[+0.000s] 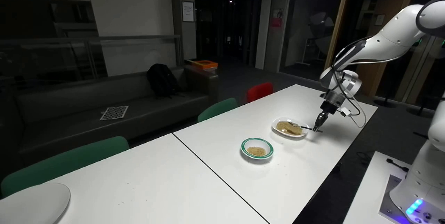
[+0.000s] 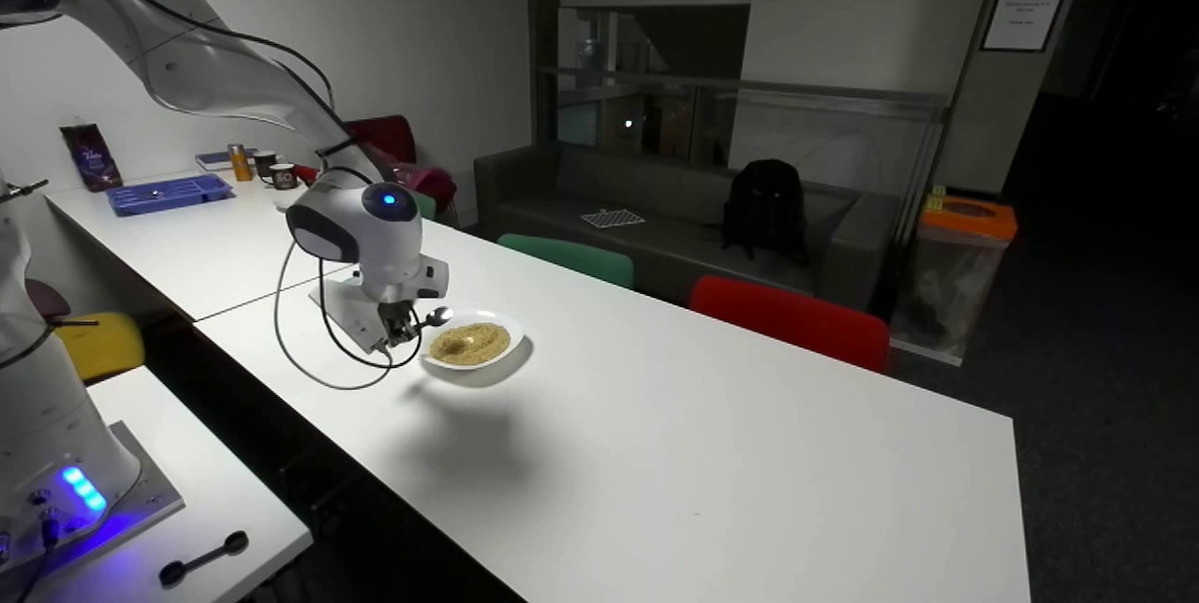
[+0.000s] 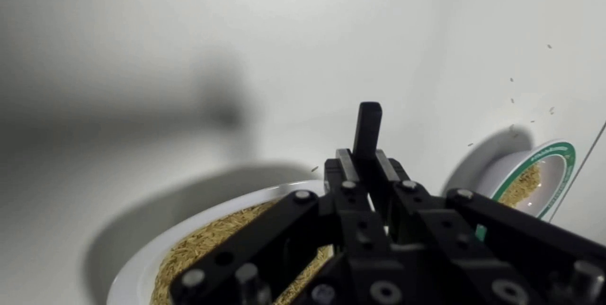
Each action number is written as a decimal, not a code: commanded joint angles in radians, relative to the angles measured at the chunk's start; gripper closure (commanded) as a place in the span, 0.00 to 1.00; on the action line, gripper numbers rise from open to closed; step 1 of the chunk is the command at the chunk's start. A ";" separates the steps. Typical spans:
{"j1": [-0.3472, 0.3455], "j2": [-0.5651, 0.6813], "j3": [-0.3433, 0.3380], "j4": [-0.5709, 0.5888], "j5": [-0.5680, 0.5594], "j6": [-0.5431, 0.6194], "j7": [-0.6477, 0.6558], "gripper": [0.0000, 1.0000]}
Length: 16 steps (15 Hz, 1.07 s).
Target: Use the silver spoon to spoon out some contents from the bowl on the left and place them in the bowl on the right
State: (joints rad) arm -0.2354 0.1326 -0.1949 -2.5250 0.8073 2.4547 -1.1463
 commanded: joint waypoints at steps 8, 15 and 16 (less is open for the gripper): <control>0.029 -0.002 0.058 -0.070 0.014 0.252 0.027 0.97; 0.054 0.001 0.046 -0.066 -0.070 0.275 0.203 0.97; 0.057 0.002 0.044 -0.065 -0.092 0.273 0.238 0.97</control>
State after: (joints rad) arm -0.2027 0.1453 -0.1413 -2.5778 0.7741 2.6906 -1.0102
